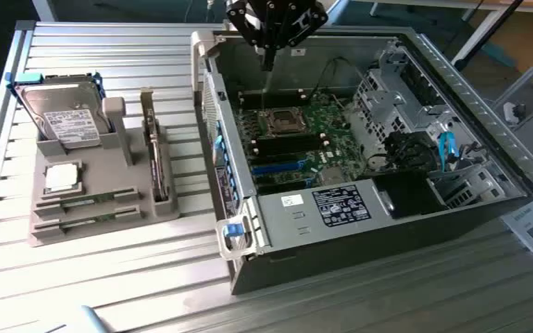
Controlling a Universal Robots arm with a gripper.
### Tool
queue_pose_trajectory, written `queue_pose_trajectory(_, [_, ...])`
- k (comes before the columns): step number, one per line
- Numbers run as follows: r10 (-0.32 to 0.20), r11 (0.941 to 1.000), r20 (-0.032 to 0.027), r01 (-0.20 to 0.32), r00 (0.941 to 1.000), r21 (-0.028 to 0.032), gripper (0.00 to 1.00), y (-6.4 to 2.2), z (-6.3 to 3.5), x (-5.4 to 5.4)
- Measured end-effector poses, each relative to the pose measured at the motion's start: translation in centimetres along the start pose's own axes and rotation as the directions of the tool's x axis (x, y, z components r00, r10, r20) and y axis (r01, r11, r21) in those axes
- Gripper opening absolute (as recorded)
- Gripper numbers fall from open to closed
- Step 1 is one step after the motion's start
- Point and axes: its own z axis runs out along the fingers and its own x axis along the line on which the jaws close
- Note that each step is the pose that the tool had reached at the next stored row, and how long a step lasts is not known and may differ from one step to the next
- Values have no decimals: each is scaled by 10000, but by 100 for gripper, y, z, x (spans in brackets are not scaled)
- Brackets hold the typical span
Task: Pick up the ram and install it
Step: 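Reach for the ram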
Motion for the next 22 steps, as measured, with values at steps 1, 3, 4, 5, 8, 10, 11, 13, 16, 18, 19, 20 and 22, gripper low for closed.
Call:
queue_pose_trajectory(1, [1,10000,0,-1,10000,0,10,-11,-2,186])
queue_pose_trajectory(3, [2,10000,1,-2,10000,-2,10,-25,-2,363])
queue_pose_trajectory(4, [2,10000,0,-2,10000,-1,10,-30,-2,433])
queue_pose_trajectory(5, [0,10000,-1,0,10000,0,10,-35,-3,499])
queue_pose_trajectory(8, [3,10000,-1,-3,10000,-1,10,-53,-1,743])
queue_pose_trajectory(10, [1,10000,0,-1,10000,-1,10,-66,2,909])
queue_pose_trajectory(11, [3,10000,1,-3,10000,-2,10,-70,2,959])
queue_pose_trajectory(13, [3,10000,0,-3,10000,-1,10,-84,2,1143])
queue_pose_trajectory(16, [1,10000,1,-1,10000,-1,10,-106,1,1426])
queue_pose_trajectory(18, [2,10000,0,-2,10000,-1,10,-116,0,1566])
queue_pose_trajectory(19, [2,10000,1,-2,10000,-2,10,-121,1,1618])
queue_pose_trajectory(20, [1,10000,0,-1,10000,-1,10,-126,0,1687])
queue_pose_trajectory(22, [2,10000,0,-2,10000,-1,10,-134,0,1797])
